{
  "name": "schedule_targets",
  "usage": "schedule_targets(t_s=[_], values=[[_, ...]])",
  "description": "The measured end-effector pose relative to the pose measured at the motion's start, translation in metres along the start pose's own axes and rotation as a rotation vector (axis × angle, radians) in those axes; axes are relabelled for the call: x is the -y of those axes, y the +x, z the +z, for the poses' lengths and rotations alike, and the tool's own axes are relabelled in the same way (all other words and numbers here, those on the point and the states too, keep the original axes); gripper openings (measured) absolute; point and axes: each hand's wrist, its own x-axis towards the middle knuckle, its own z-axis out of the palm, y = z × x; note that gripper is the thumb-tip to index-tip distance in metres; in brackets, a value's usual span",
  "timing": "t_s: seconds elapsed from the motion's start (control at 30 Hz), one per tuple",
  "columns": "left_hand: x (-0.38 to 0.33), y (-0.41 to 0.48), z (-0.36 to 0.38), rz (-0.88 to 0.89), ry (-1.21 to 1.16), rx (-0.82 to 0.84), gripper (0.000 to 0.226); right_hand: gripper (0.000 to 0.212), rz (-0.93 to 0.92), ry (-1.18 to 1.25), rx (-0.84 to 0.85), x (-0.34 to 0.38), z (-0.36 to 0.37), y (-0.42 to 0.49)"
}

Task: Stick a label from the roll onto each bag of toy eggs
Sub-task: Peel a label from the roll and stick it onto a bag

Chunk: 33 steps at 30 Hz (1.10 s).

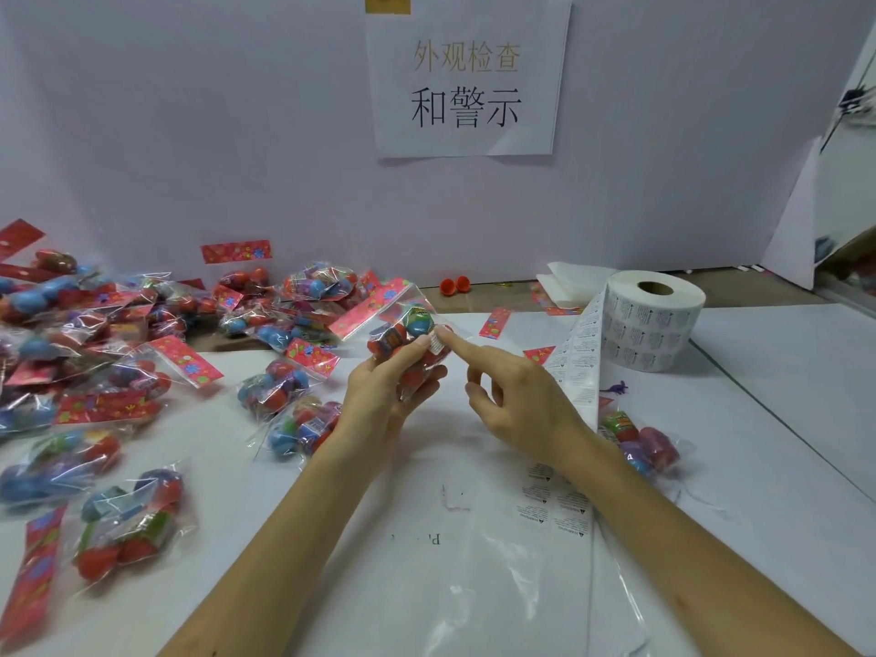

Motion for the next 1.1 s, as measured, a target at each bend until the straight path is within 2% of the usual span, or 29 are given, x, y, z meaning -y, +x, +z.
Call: schedule_targets(t_s=[0.1, 0.3, 0.57, 0.67, 0.8, 1.0, 1.1], values=[[0.0, 0.0, 0.0, -0.025, -0.007, -0.023, 0.03, 0.079, 0.033, -0.01, 0.0, -0.006, -0.003, -0.001], [-0.002, 0.0, 0.001, -0.015, 0.01, -0.032, 0.034, 0.085, -0.011, -0.008, 0.01, 0.001, 0.004, -0.002], [-0.002, -0.001, -0.001, -0.07, -0.005, -0.056, 0.032, 0.082, -0.02, -0.031, -0.013, -0.006, 0.005, 0.0], [-0.002, -0.001, 0.001, -0.04, 0.041, -0.064, 0.026, 0.069, 0.006, 0.022, -0.079, -0.008, 0.006, 0.0], [0.0, -0.002, 0.003, 0.026, 0.197, -0.018, 0.043, 0.037, 0.088, 0.236, -0.213, -0.008, 0.005, 0.002], [0.001, -0.004, 0.009, 0.067, 0.366, 0.02, 0.042, 0.041, 0.232, 0.308, -0.236, -0.003, 0.001, 0.004], [0.001, -0.005, 0.01, 0.074, 0.412, 0.077, 0.037, 0.023, 0.268, 0.303, -0.237, -0.002, -0.003, 0.003]])
